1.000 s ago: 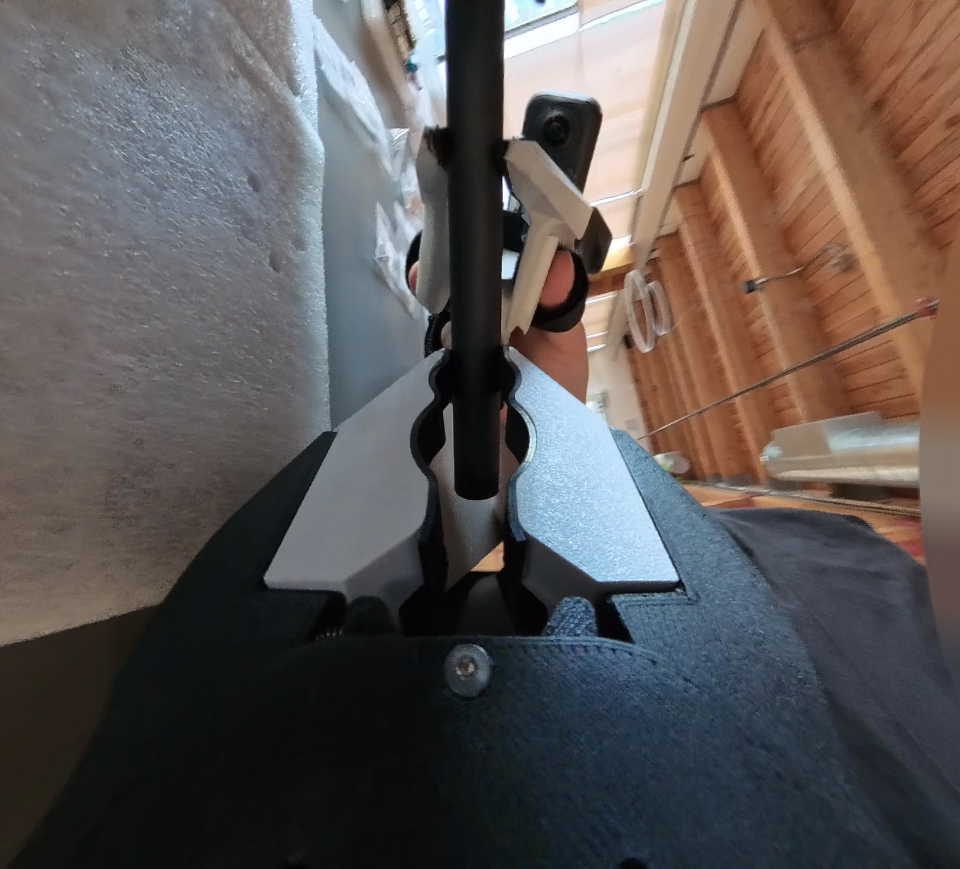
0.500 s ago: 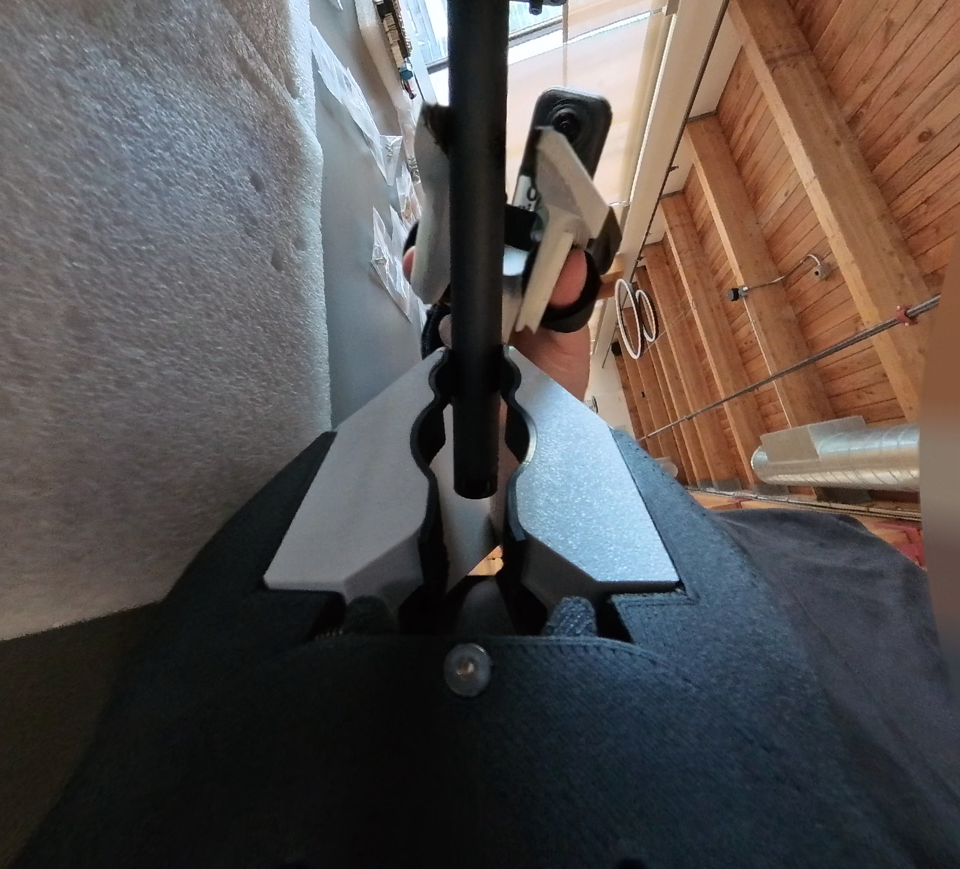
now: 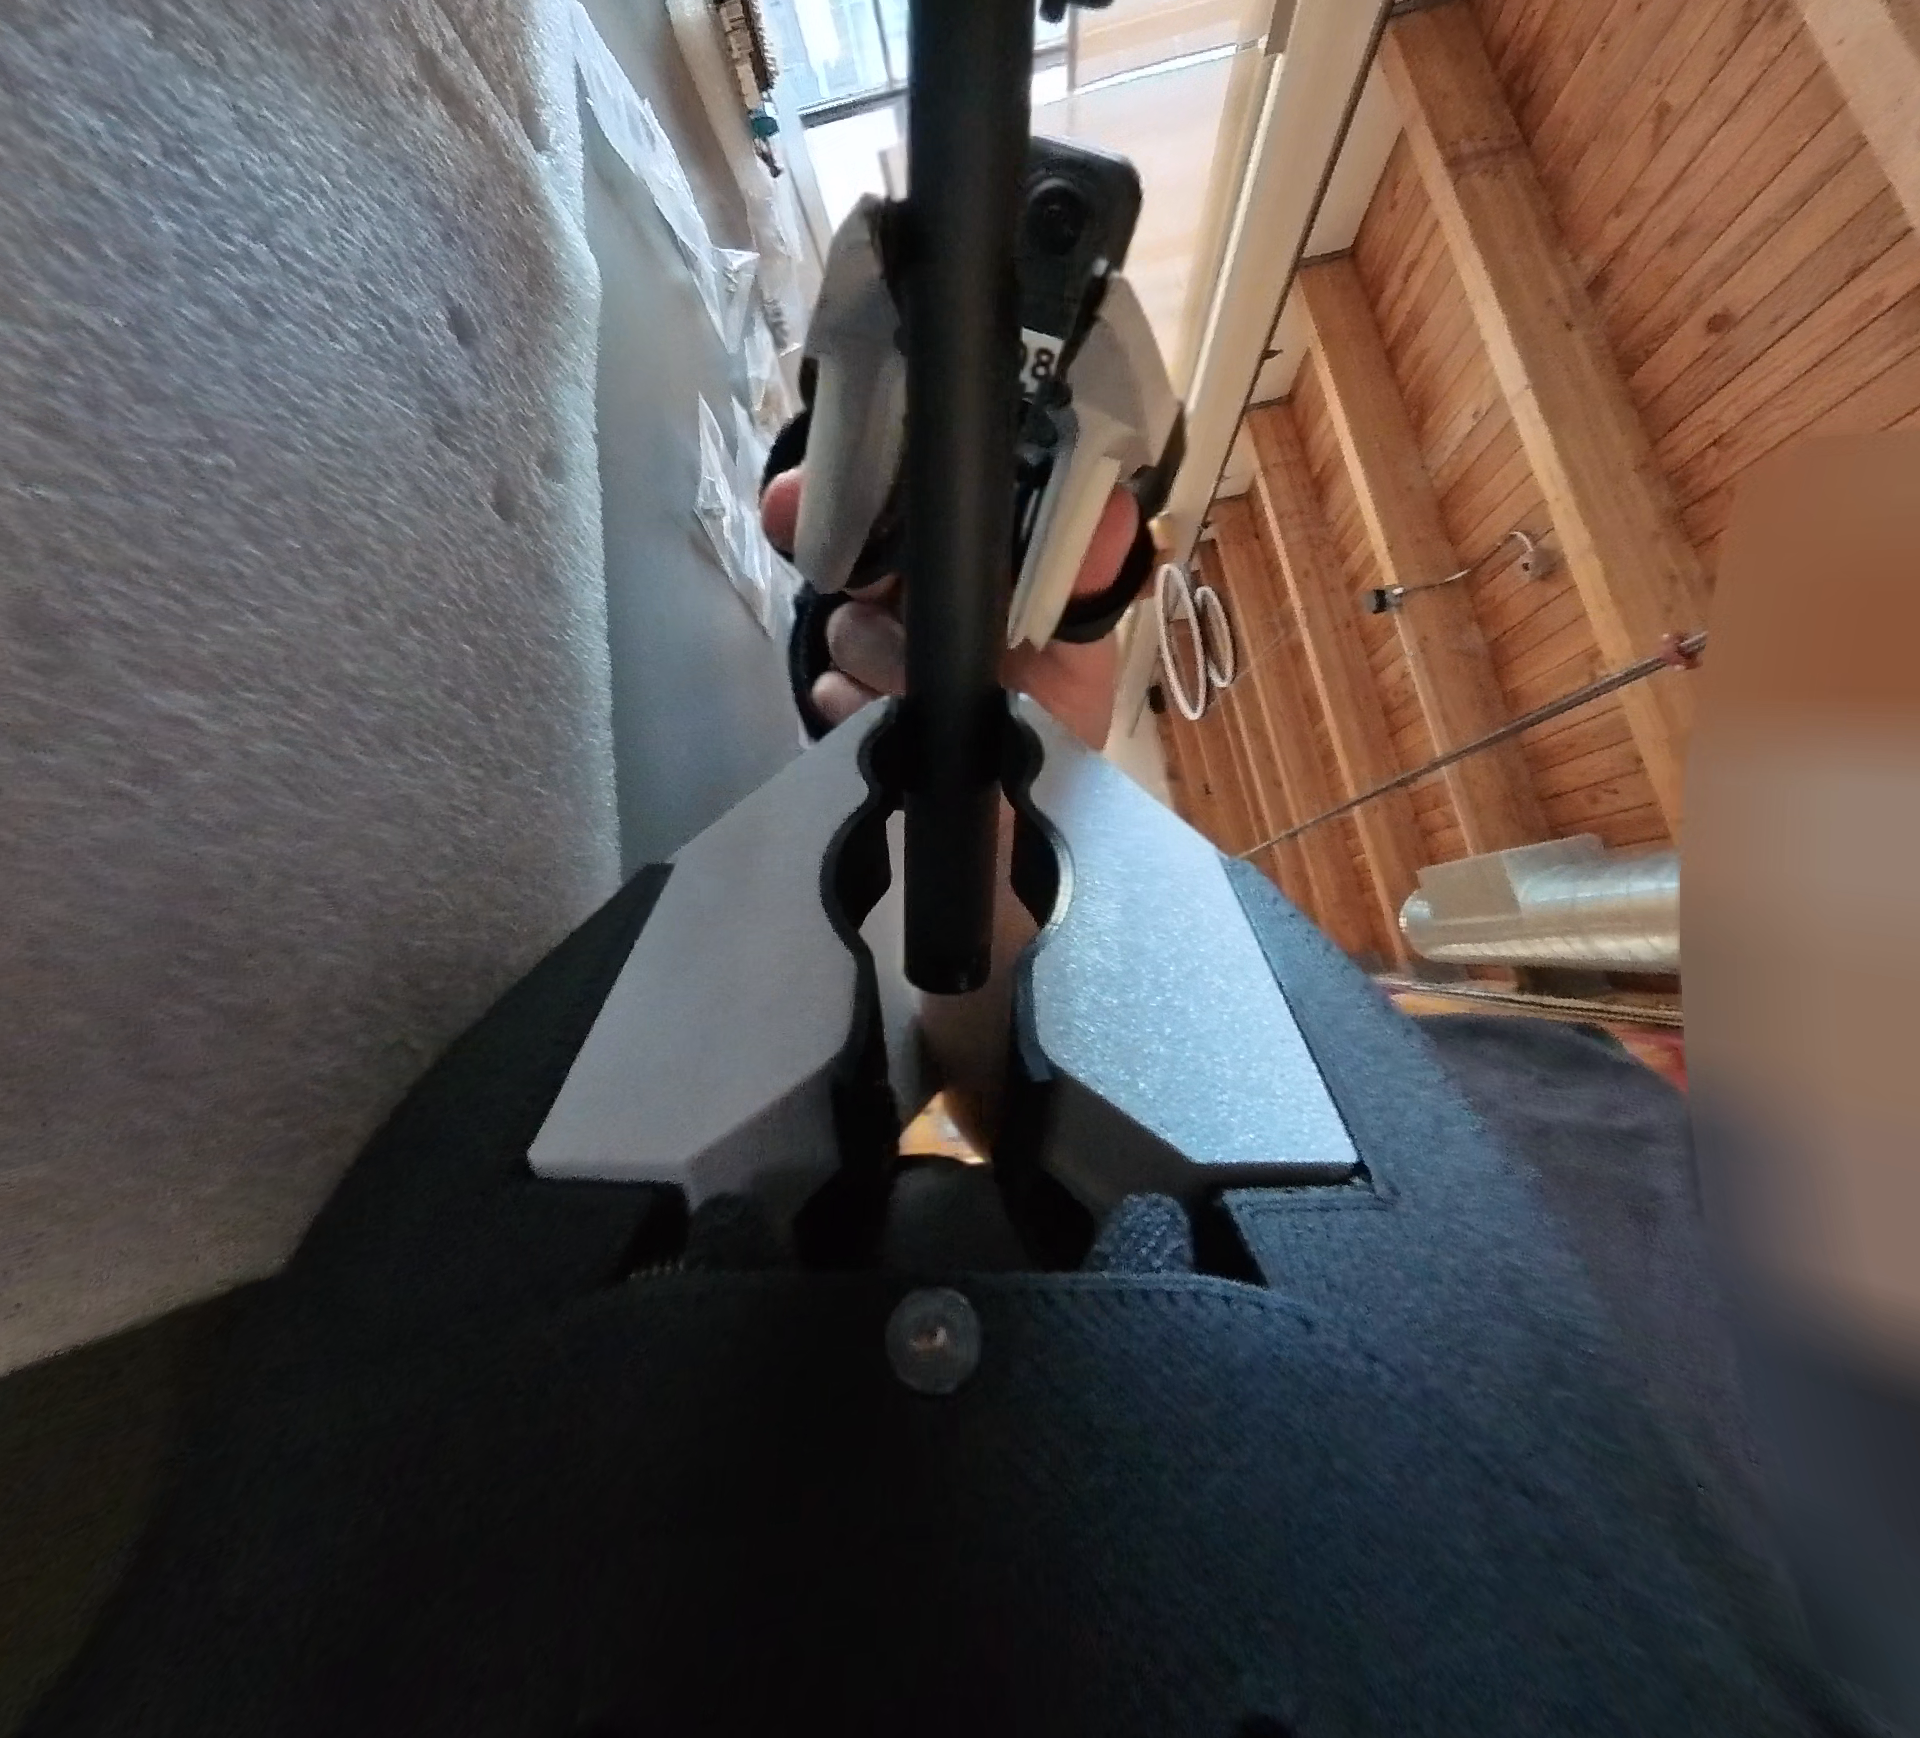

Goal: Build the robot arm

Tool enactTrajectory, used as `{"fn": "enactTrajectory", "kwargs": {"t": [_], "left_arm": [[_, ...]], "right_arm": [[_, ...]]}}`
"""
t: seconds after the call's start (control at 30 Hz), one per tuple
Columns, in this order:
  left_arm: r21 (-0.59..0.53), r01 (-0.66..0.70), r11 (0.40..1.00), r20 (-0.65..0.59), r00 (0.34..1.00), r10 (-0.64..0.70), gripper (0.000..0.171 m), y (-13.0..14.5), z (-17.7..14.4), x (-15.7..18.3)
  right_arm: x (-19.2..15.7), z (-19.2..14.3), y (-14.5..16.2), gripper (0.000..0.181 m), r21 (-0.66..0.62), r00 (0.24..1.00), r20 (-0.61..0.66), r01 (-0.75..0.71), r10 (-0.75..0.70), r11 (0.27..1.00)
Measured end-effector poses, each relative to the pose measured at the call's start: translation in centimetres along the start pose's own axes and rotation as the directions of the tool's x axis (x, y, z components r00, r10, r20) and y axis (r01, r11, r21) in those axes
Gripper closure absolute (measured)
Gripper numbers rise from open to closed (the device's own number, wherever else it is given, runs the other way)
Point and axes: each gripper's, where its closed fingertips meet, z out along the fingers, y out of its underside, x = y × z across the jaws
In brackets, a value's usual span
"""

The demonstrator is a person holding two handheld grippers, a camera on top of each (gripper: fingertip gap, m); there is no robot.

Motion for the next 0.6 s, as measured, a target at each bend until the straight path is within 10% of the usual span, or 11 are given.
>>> {"fn": "enactTrajectory", "kwargs": {"t": [0.6], "left_arm": [[0.013,0.077,0.997,-0.099,0.992,-0.075,0.155,-0.01,0.07,0.71]], "right_arm": [[0.02,-0.31,0.04,0.163,-0.029,0.995,0.091,-0.040,0.043,0.999]]}}
